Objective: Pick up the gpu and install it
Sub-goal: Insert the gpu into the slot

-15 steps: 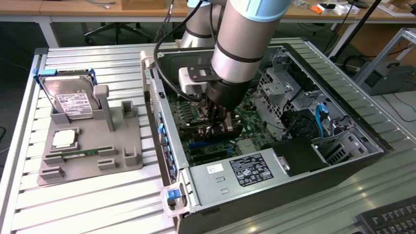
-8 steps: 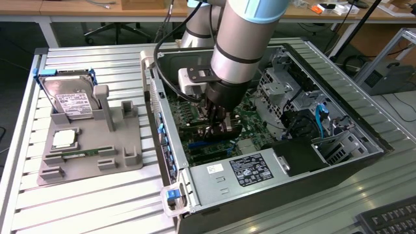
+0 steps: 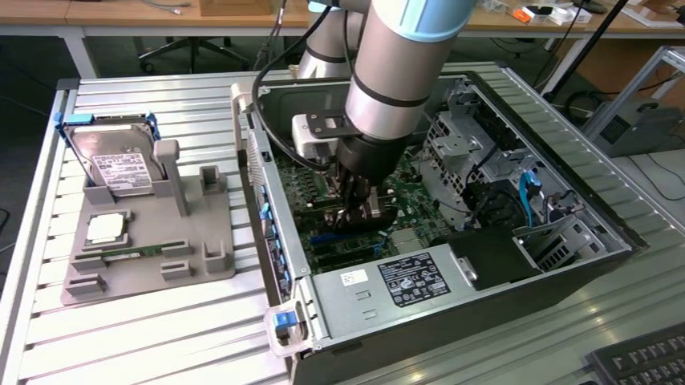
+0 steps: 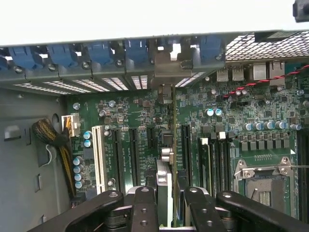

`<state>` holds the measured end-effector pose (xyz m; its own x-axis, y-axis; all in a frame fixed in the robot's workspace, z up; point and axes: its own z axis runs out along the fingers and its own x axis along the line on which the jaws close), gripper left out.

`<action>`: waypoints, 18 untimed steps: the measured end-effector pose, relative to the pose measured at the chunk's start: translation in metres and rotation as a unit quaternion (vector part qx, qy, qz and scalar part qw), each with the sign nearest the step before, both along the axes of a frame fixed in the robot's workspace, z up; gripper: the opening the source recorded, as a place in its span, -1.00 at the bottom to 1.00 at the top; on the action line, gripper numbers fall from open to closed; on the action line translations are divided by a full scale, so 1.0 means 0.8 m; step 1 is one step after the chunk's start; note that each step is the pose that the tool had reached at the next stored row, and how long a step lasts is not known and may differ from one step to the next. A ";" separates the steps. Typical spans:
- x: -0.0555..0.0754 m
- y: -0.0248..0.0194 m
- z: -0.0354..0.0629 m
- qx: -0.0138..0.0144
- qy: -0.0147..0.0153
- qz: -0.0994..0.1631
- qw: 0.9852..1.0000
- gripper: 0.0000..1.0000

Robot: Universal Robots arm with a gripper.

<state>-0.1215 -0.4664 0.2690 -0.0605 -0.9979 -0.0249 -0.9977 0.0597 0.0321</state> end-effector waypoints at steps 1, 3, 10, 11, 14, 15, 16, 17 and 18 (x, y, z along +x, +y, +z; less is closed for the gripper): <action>0.000 0.0001 0.000 0.000 0.000 0.000 1.000 -0.47; 0.000 0.0004 -0.001 0.000 0.000 0.000 1.000 -0.47; -0.003 0.0010 -0.008 0.000 0.000 0.000 1.000 -0.47; -0.003 0.0010 -0.008 0.000 0.000 0.000 1.000 -0.47; -0.005 0.0021 -0.007 -0.001 -0.001 0.006 1.000 -0.47; -0.007 0.0024 -0.006 -0.001 -0.001 0.013 1.000 -0.47; -0.007 0.0027 -0.006 -0.001 -0.001 0.017 1.000 -0.47; -0.007 0.0029 -0.006 -0.001 -0.001 0.021 1.000 -0.47; -0.007 0.0036 -0.006 -0.001 -0.001 0.033 0.999 -0.47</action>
